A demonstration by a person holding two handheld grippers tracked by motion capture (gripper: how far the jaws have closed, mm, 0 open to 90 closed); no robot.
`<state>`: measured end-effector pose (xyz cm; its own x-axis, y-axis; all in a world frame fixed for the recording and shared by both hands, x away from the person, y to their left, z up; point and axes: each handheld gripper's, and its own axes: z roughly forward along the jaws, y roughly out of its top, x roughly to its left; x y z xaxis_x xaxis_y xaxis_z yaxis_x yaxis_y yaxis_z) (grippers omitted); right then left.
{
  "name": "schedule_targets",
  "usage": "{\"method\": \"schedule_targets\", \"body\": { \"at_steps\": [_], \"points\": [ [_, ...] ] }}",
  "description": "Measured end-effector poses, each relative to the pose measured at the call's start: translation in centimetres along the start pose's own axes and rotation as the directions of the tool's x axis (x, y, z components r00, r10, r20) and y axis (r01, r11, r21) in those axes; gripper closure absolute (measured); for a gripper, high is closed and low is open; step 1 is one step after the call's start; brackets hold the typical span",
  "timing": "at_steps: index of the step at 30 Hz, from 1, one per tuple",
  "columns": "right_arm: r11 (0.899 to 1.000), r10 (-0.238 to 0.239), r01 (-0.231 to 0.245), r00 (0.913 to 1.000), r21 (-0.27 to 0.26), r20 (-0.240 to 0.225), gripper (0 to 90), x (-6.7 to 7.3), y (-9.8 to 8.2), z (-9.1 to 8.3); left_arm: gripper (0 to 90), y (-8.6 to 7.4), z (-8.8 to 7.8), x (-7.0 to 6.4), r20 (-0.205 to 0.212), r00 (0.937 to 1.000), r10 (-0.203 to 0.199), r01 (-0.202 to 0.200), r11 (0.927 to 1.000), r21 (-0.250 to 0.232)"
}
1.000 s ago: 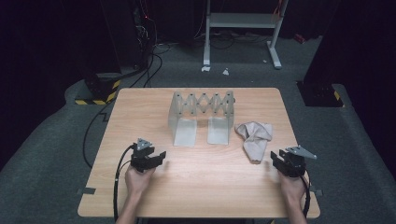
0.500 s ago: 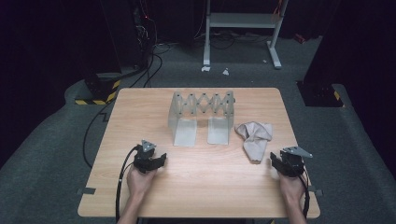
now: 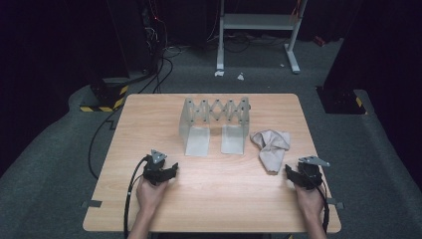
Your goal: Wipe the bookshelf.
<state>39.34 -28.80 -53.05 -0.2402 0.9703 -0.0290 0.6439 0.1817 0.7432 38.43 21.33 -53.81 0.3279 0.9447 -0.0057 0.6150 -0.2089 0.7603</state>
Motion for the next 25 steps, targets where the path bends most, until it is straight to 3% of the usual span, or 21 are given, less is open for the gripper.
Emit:
{"method": "schedule_targets", "body": {
  "at_steps": [3,25],
  "points": [
    [1.000,-0.002,0.002,1.0000,0.004,-0.005,38.7,-0.02,0.01,0.03,37.0,-0.02,-0.01,0.00,0.000,1.0000,-0.001,0.001,1.0000,0.001],
    [1.000,-0.007,0.007,0.9999,0.007,-0.012,35.6,-0.02,0.00,0.05,35.3,-0.05,-0.04,0.05,0.005,1.0000,-0.003,0.003,1.0000,0.002]
  ]
}}
